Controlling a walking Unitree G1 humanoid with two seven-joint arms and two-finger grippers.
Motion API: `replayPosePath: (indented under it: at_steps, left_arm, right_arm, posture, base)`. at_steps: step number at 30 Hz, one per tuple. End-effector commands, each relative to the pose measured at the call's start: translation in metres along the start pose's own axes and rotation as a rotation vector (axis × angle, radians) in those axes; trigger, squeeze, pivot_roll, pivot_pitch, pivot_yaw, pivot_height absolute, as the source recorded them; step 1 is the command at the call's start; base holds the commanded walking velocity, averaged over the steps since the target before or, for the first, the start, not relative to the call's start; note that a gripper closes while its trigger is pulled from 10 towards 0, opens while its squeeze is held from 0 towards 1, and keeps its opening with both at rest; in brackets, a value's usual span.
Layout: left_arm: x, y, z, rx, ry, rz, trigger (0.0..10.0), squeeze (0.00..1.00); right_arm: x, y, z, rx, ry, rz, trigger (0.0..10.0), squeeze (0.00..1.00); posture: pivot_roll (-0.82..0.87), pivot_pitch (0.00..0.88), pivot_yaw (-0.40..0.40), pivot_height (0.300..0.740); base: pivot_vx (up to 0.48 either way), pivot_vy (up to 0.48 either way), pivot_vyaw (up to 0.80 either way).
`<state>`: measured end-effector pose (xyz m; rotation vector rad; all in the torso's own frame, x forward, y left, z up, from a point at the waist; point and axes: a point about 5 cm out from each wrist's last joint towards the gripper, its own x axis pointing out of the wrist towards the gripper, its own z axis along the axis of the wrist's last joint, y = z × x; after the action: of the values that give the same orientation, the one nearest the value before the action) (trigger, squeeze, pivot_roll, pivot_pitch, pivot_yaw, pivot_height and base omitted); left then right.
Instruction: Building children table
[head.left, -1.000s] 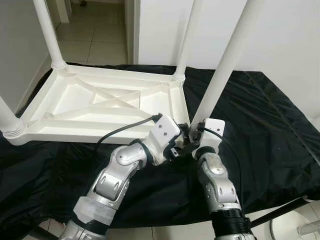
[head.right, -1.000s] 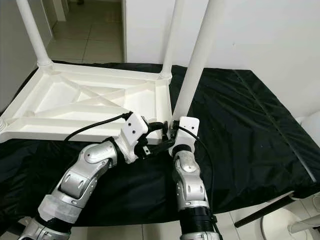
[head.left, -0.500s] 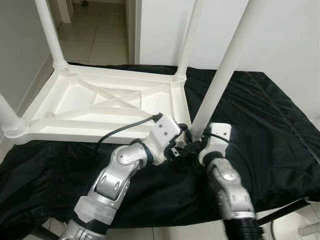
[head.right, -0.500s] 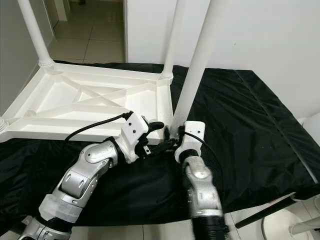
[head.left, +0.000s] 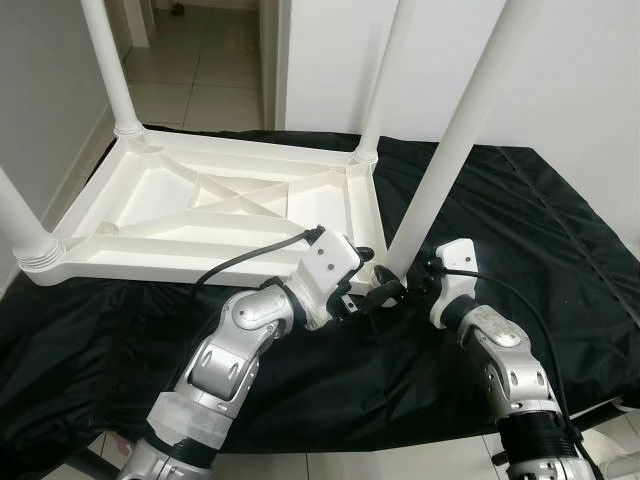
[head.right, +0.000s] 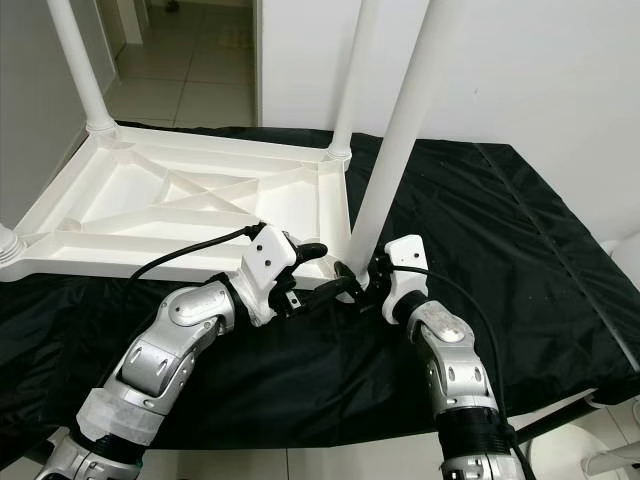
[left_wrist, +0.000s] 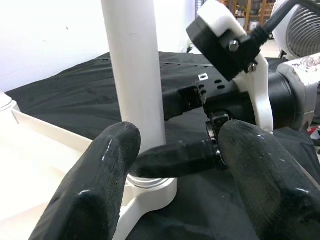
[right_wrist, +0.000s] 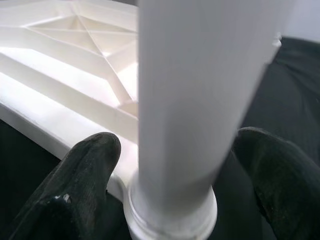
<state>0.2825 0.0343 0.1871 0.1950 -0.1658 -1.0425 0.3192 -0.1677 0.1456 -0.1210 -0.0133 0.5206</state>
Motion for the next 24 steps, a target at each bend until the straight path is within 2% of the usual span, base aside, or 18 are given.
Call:
replayPosePath:
  at_steps: [1, 2, 4, 5, 9, 10, 14, 15, 23, 24]
  left_arm:
    - [0.002, 0.002, 0.001, 0.013, 0.002, 0.033, 10.0, 0.0]
    - [0.002, 0.003, 0.002, 0.015, 0.001, 0.034, 10.0, 0.0]
    - [0.002, 0.003, 0.002, 0.015, 0.001, 0.034, 10.0, 0.0]
    - [0.002, 0.004, 0.003, 0.017, -0.001, 0.036, 10.0, 0.0]
    - [0.003, 0.004, 0.003, 0.019, -0.002, 0.041, 10.0, 0.0]
    - [0.002, 0.005, 0.004, 0.019, -0.003, 0.048, 10.0, 0.0]
    - [0.002, 0.005, 0.004, 0.019, -0.003, 0.048, 10.0, 0.0]
    - [0.002, 0.006, 0.004, 0.02, -0.004, 0.054, 10.0, 0.0]
    - [0.002, 0.008, 0.004, 0.018, -0.004, 0.062, 10.0, 0.0]
    - [0.002, 0.008, 0.004, 0.018, -0.007, 0.067, 10.0, 0.0]
  right_arm:
    - [0.009, -0.005, 0.001, -0.046, 0.021, 0.068, 10.0, 0.0]
    - [0.019, -0.007, 0.004, -0.085, 0.034, 0.113, 10.0, 0.0]
    - [0.019, -0.007, 0.004, -0.085, 0.034, 0.113, 10.0, 0.0]
    - [0.027, -0.006, 0.005, -0.109, 0.047, 0.144, 10.0, 0.0]
    - [0.033, -0.004, 0.004, -0.136, 0.066, 0.179, 10.0, 0.0]
    - [0.036, -0.001, 0.0, -0.136, 0.088, 0.199, 1.7, 0.0]
    - [0.036, -0.001, 0.0, -0.136, 0.088, 0.199, 1.7, 0.0]
    - [0.036, 0.0, -0.003, -0.132, 0.1, 0.221, 0.0, 0.0]
    - [0.028, -0.003, -0.014, -0.101, 0.131, 0.237, 0.0, 0.0]
    - [0.026, -0.013, -0.017, -0.074, 0.143, 0.158, 10.0, 0.0]
  posture:
    - [-0.03, 0.0, -0.073, 0.74]
    - [-0.02, 0.0, -0.074, 0.74]
    - [-0.02, 0.0, -0.074, 0.74]
    - [-0.02, 0.0, -0.075, 0.74]
    - [-0.02, 0.0, -0.079, 0.74]
    - [-0.01, 0.0, -0.084, 0.74]
    - [-0.01, 0.0, -0.084, 0.74]
    - [-0.01, 0.0, -0.086, 0.74]
    - [-0.02, 0.001, -0.082, 0.74]
    - [-0.02, 0.004, -0.08, 0.74]
  base:
    - [0.0, 0.0, 0.0]
    - [0.0, 0.0, 0.0]
    - [0.0, 0.0, 0.0]
    - [0.0, 0.0, 0.0]
    - [0.0, 0.0, 0.0]
    - [0.0, 0.0, 0.0]
    - [0.0, 0.0, 0.0]
    - [0.0, 0.0, 0.0]
    - [0.0, 0.0, 0.0]
    - [0.0, 0.0, 0.0]
